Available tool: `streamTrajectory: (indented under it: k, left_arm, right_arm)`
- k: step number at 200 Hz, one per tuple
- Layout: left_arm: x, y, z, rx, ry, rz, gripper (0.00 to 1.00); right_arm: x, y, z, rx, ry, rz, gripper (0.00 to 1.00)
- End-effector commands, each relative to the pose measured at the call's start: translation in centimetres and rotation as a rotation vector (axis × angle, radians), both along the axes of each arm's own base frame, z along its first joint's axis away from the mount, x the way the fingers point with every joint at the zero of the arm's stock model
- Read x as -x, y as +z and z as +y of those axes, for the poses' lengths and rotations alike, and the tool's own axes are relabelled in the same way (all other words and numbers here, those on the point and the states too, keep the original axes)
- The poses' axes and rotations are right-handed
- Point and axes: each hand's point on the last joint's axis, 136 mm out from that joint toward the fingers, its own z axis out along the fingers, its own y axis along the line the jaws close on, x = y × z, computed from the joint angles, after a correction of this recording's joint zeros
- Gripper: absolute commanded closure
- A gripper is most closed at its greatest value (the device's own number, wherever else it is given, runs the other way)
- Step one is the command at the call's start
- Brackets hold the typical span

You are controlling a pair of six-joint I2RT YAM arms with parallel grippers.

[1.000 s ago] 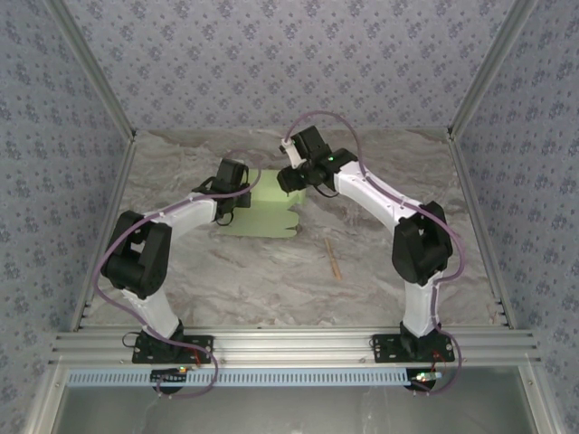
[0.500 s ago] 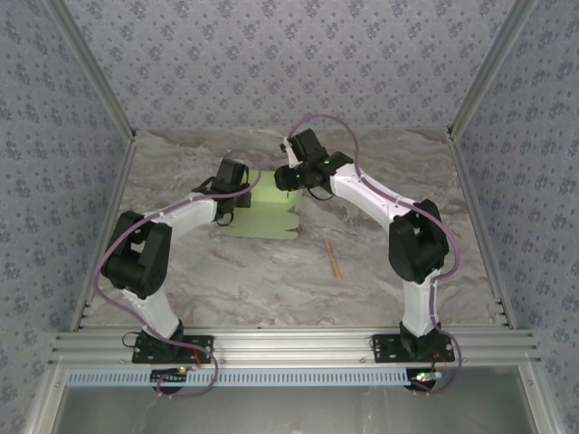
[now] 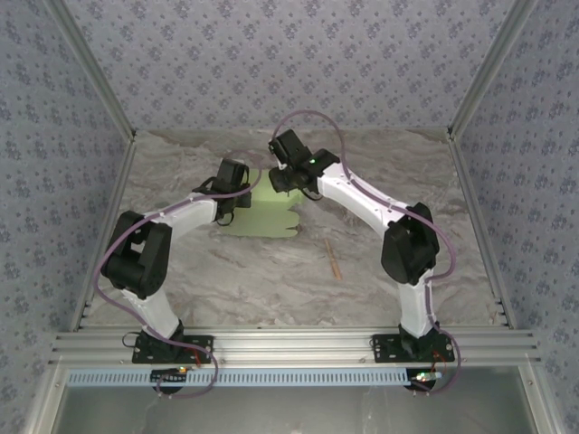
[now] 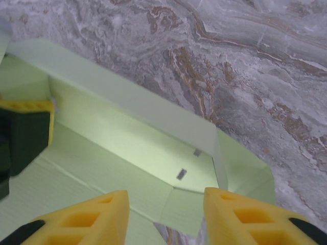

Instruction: Fold the paper box

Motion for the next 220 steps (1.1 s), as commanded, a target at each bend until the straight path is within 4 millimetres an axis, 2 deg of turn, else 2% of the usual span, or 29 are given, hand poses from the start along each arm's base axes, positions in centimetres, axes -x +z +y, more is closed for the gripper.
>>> streamTrajectory:
  k: [1, 20, 58, 150, 183, 197, 220]
  left_arm:
    - [-0.5, 2.3, 0.0, 0.021, 0.007, -0.06, 1.0]
    - [-0.4, 2.2, -0.1, 0.026, 0.005, -0.06, 1.0]
    - [-0.4, 2.1, -0.2, 0.028, 0.004, -0.055, 1.0]
    - [-0.4, 2.1, -0.2, 0.03, 0.004, -0.055, 1.0]
    - [-0.4, 2.1, -0.2, 0.033, 0.007, -0.056, 1.0]
    - [-0.4, 2.1, -0.3, 0.034, 0.006, -0.057, 1.0]
    - [-0.4, 2.0, -0.4, 0.036, 0.003, -0.056, 1.0]
  right_arm:
    - [0.6, 0.7, -2.5, -0.014, 0.0, 0.022, 0.5]
    - [0.7, -0.5, -2.4, -0.034, 0.0, 0.061, 0.47]
    - [-0.2, -1.4, -1.0, -0.016, -0.06, 0.062, 0.43]
    - [-1.7, -3.6, -1.0, 0.055, -0.137, 0.087, 0.44]
    - [-0.6, -3.6, 2.1, -0.131, -0.095, 0.159, 0.53]
    - [-0.2, -3.0, 3.3, -0.211, -0.086, 0.164, 0.56]
    - [-0.6, -1.1, 5.1, -0.343, -0.05, 0.126, 0.61]
